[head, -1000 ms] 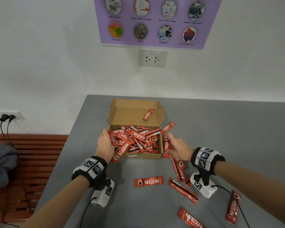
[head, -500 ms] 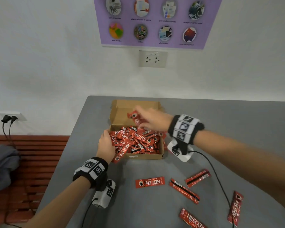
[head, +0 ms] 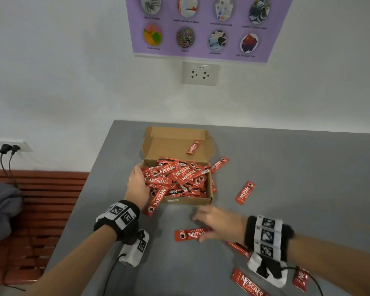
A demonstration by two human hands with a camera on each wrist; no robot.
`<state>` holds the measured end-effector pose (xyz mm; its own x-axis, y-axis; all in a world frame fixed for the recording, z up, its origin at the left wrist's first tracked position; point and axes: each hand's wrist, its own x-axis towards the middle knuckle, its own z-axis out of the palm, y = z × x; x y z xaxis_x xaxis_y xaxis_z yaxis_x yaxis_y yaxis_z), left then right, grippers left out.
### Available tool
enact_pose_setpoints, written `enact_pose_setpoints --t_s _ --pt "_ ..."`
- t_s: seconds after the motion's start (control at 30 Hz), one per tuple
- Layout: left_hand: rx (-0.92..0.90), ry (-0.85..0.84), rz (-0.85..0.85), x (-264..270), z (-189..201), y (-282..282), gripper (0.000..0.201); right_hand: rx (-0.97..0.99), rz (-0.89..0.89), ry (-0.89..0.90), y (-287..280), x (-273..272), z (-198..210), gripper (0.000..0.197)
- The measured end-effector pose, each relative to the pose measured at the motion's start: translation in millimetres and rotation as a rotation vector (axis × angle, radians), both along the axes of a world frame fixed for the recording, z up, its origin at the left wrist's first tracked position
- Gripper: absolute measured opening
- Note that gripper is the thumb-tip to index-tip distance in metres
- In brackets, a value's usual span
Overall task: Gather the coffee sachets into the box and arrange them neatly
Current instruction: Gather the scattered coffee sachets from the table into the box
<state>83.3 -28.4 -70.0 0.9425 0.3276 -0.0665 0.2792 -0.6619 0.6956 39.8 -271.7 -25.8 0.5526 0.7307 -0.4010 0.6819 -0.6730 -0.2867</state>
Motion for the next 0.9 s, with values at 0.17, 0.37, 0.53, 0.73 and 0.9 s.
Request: enact_pose_setpoints --t_s 0.17,0.37,0.53,0.73,0.9 --pt "-0.009 0.006 -0.003 0 0 1 0.045 0.074 -0.026 0.03 -5 -1 -12 0.013" --pt "-0.012 -0.001 -0.01 -1 2 0 0.043 -0.009 -0.166 0.057 -44 13 15 0.014" --pt "-0.021 -0.017 -0.013 -1 2 0 0.044 -0.183 -0.224 -0.077 -93 12 20 0.04" --pt "-0.016 -0.013 -0.007 0 1 0 0.044 -0.249 -0.122 -0.081 -98 -19 -7 0.074" --pt "-0.022 0.007 -0.006 0 1 0 0.046 -0.036 -0.142 -0.021 -77 -18 -6 0.027"
